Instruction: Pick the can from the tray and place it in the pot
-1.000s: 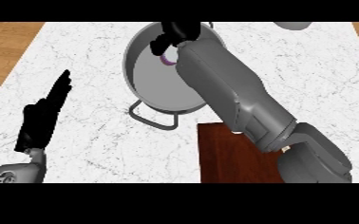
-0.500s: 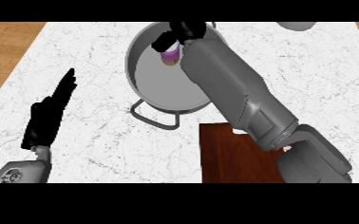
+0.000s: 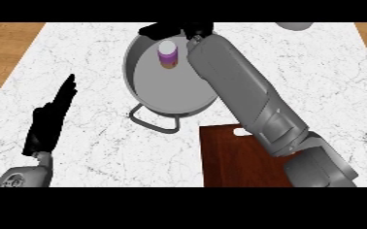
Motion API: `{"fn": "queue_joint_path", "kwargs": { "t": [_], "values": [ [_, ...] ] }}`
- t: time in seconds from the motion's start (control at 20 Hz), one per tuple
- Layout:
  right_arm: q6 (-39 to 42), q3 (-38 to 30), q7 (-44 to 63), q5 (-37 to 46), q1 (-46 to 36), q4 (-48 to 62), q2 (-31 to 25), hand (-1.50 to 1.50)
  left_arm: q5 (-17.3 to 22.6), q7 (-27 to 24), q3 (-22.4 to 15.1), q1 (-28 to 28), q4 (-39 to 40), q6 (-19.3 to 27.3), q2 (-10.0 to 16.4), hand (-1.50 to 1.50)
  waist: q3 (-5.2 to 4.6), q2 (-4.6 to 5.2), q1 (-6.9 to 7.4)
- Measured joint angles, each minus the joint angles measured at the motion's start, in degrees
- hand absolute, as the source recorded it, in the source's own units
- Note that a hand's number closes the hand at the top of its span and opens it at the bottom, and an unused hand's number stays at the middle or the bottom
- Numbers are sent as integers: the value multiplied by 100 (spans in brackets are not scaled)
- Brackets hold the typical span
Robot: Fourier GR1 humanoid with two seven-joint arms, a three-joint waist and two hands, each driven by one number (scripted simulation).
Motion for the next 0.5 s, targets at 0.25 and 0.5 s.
{"fn": "queue_joint_path", "kwargs": {
  "t": [0.25,0.5],
  "values": [
    [501,-217,-508,-613,146,29,1,-150,98,5,165,215,-127,-71,90,0,0,-62,-146],
    [906,-422,-983,-899,546,-80,-26,-150,123,154,300,441,-416,-67,137,0,1,-120,-338]
  ]
}}
